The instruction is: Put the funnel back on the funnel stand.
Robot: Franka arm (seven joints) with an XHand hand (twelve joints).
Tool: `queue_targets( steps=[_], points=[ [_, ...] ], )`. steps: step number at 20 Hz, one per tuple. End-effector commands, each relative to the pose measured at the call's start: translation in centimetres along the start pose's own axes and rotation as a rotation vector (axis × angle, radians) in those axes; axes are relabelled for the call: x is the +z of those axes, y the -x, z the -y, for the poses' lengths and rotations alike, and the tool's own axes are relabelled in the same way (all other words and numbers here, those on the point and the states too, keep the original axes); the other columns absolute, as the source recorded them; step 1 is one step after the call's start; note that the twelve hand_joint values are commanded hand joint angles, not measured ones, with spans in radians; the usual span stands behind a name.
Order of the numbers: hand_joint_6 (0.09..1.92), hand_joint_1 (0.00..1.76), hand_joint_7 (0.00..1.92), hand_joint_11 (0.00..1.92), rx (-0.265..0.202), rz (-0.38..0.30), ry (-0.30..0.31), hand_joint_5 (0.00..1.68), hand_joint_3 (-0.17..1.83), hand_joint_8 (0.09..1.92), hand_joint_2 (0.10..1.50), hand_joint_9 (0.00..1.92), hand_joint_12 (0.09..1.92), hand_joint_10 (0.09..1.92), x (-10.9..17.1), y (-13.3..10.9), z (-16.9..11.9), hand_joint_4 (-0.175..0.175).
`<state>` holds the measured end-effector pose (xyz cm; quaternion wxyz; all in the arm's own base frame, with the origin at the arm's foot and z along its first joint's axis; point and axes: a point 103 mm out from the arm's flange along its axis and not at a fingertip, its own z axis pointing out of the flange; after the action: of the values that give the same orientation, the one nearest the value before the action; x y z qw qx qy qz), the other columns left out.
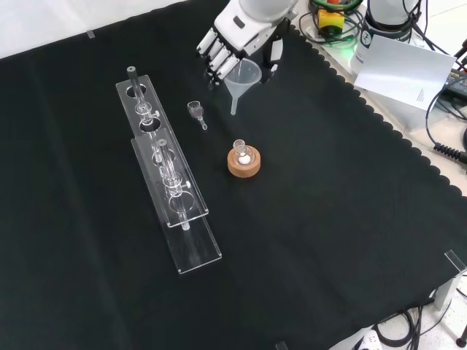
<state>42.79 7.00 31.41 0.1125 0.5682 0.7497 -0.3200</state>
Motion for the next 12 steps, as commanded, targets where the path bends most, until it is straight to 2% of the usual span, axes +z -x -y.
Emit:
queue_targets(
  steps=[1, 12],
  points=[
    [0.93, 0.85, 0.74, 0.59, 0.037, -0.013, -0.023, 0.75, 0.63, 0.71, 0.78, 0.95, 1.21, 0.49, 0.5, 2.3, 1.3, 0.029],
    [0.93, 0.85, 0.75, 0.59, 0.103, -0.058, -0.049, 0.76, 0.63, 0.71, 0.78, 0.95, 1.21, 0.49, 3.0, 9.0, -0.6, 0.034]
  ],
)
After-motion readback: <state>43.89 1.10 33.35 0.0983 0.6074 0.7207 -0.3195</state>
